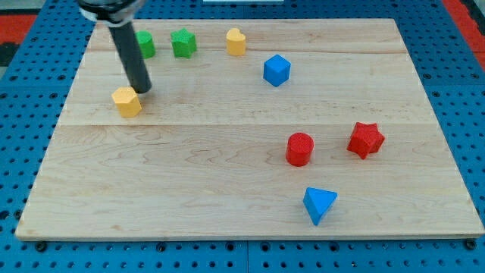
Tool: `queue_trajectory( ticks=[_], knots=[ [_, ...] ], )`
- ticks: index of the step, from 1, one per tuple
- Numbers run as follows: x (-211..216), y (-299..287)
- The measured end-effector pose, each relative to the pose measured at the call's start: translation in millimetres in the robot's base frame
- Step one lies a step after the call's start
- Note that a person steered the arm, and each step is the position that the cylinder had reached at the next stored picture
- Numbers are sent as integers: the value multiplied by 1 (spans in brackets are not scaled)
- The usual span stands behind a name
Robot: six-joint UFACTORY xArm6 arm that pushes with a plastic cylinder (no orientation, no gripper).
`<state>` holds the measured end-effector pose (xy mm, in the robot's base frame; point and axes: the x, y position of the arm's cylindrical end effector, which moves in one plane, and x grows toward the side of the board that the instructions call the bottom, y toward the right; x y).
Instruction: Slide the green star to the right side of the hexagon
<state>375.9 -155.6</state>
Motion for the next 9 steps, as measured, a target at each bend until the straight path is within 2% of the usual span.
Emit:
queue_trajectory(
  ticks=[1, 2, 3, 4, 5, 6, 7, 8, 9],
  knots=[
    [7, 2],
    [10, -41],
    [-26, -32],
    [-93, -31],
    [-130, -6],
    [-132, -63],
    [-171, -74],
    [-184, -10],
    [-157, 76]
  ],
)
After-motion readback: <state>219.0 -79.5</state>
